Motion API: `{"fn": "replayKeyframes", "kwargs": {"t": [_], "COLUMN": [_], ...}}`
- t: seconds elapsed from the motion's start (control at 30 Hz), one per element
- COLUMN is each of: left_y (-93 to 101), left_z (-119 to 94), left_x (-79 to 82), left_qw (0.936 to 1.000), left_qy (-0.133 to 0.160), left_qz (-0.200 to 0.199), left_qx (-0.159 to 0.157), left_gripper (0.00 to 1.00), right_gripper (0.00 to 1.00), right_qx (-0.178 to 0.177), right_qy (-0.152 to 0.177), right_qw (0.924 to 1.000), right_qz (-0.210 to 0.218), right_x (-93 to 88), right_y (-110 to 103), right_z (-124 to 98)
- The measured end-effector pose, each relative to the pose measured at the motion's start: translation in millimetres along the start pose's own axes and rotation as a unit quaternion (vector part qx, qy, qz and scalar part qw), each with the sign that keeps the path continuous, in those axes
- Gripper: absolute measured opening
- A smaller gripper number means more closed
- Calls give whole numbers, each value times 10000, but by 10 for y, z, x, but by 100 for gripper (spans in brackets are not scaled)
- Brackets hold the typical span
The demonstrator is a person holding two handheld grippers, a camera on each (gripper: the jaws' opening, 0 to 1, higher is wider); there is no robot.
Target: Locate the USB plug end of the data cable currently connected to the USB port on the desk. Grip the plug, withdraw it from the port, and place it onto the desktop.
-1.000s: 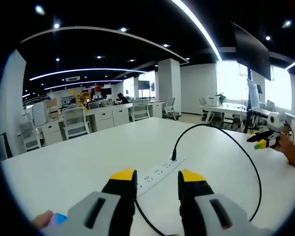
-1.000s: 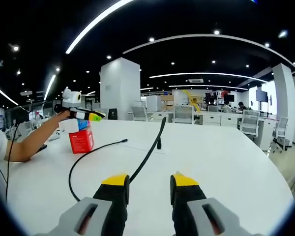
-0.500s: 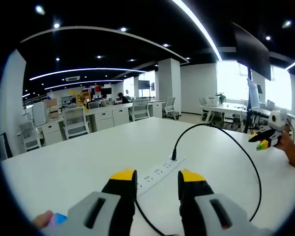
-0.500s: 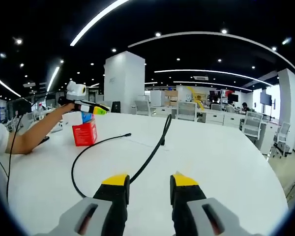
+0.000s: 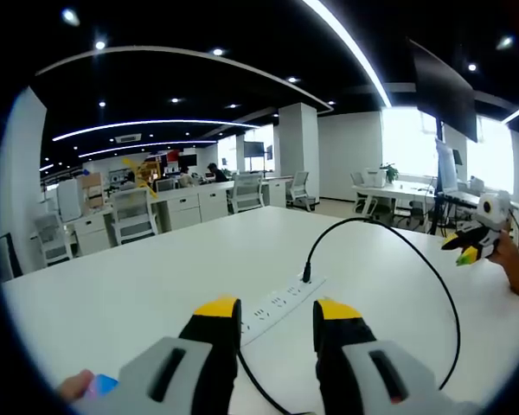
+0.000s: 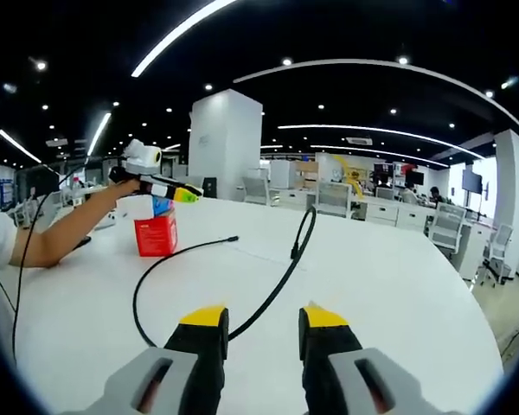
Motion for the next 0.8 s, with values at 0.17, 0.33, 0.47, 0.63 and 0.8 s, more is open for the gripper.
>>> {"fn": "replayKeyframes", "kwargs": {"t": [0.17,0.33,0.47,0.63,0.8], "left_y": [-3,-13,-66,-87,-77], "left_z": [0,7,40,52,43], "left_x": [0,7,46,63,63], "left_qw": [10000,10000,10000,10000,10000], "left_qy": [9,15,12,-1,-1], "left_qz": [7,18,16,11,17], "left_qx": [12,23,27,40,39], "left_gripper": [33,33,33,33,33], "right_gripper": [35,33,33,33,33], "right_qx": [-8,-40,-23,27,0], "right_qy": [77,134,80,100,137], "right_qw": [10000,9998,9999,9998,9997], "right_qz": [38,140,149,141,198], "right_x": [24,37,29,56,61], "right_y": [1,15,14,11,31], "right_z": [-23,-49,-43,-55,-60]}}
Point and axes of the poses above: the point that each gripper's makers call its tool centre point, and the gripper's own axes: z roughly forward along the fingers, y roughly to its right, x roughly out of its top, the point moved 9 cm from there along -z, roughly backward along the fingers, and after that the axes turned 9 degrees about -z, right-handed, at the moved point
